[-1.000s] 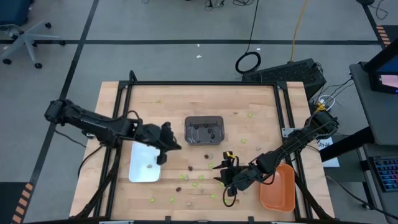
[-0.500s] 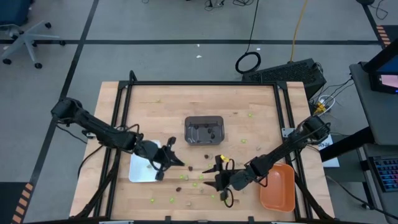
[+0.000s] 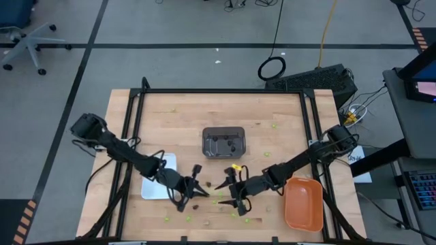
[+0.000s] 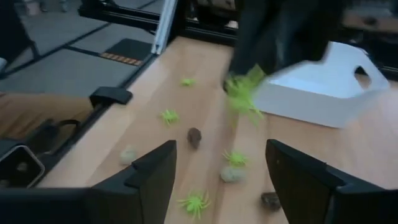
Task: Sort Halloween decoration
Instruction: Put the green spider toy into the orange bin
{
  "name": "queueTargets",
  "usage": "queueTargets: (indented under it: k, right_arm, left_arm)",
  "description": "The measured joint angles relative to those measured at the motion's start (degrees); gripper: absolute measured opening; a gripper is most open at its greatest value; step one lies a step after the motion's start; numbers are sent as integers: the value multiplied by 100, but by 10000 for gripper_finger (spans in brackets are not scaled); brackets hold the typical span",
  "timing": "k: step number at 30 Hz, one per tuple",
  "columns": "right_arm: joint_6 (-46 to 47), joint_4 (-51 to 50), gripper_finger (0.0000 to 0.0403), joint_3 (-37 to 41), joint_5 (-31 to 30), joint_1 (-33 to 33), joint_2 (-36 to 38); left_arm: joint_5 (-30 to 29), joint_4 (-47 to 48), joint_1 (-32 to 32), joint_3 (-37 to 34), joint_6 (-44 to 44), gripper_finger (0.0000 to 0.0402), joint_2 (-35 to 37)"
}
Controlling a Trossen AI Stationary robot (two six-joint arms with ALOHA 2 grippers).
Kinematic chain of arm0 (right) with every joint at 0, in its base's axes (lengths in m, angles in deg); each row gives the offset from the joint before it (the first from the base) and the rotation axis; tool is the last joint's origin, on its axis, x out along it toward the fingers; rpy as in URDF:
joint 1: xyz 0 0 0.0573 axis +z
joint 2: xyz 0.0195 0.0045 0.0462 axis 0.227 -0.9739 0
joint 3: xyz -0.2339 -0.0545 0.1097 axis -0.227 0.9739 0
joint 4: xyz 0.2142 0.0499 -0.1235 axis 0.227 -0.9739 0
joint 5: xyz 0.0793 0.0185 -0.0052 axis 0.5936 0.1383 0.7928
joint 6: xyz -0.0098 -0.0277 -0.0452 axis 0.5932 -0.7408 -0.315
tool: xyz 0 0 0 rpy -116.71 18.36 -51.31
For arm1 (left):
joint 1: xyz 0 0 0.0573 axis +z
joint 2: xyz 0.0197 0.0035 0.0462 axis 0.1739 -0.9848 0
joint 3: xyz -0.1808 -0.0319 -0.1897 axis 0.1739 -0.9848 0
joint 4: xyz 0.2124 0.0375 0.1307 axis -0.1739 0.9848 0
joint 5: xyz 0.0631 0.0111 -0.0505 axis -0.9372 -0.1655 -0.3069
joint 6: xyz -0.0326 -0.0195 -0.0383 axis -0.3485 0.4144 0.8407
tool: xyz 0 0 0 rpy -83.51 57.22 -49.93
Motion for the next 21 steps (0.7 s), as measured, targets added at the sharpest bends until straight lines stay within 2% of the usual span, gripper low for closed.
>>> queueTargets:
  k: [3,11,21]
  right_arm:
    - [-142,111,234,0,151,-15,0]
    - [-376,209,205,0,243,-23,0]
    - [-393,298,148,0,308,-57,0]
  left_arm:
    - [-201,6,5,47,10,0,-155]
    - [-219,-1,1,253,47,0,-277]
    - [-235,30,5,288,44,0,-279]
